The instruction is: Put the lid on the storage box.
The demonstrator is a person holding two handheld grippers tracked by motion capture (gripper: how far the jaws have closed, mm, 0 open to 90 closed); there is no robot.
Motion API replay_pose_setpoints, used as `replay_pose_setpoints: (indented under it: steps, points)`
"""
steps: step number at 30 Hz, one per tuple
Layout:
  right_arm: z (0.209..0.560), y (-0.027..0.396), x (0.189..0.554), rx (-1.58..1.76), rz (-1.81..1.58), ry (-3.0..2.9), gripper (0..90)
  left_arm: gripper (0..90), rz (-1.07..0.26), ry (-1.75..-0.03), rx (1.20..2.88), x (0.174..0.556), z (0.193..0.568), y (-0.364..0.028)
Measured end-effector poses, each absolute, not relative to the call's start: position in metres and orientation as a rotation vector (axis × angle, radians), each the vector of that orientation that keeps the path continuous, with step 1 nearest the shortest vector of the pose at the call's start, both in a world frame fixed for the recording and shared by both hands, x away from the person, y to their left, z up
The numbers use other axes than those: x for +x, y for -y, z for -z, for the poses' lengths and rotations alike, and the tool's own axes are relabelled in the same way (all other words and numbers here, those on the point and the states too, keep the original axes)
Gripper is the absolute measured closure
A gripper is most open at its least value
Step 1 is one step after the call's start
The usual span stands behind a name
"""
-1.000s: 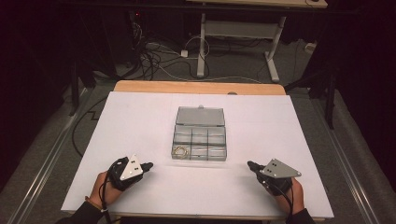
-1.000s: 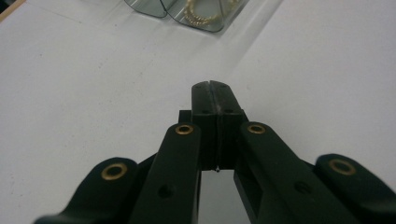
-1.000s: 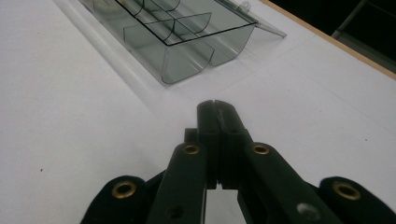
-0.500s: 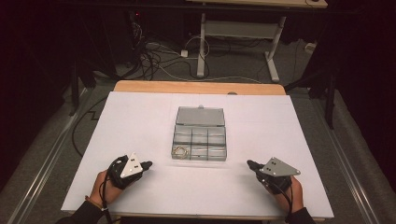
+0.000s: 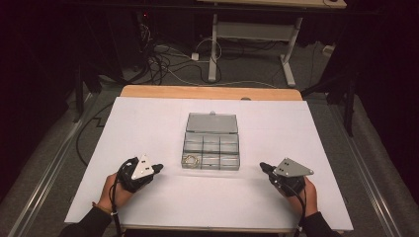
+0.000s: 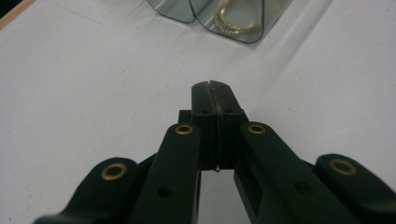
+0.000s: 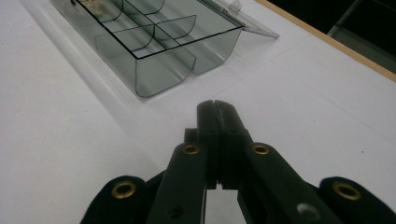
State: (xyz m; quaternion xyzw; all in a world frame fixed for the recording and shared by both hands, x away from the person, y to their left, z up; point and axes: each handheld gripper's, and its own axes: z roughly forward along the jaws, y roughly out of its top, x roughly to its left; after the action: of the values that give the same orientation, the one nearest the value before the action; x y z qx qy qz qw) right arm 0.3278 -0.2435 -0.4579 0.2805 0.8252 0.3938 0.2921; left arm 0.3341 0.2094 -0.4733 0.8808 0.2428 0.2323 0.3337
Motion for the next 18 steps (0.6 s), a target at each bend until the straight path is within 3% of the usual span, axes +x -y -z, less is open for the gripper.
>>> replay_pose_setpoints:
  steps: [18]
  points:
    - [0.436,0.241,0.374,0.82,-1.073,-2.178,89.9,86.4,-0.584,-0.686,2.236,0.37,0.458,-0.205]
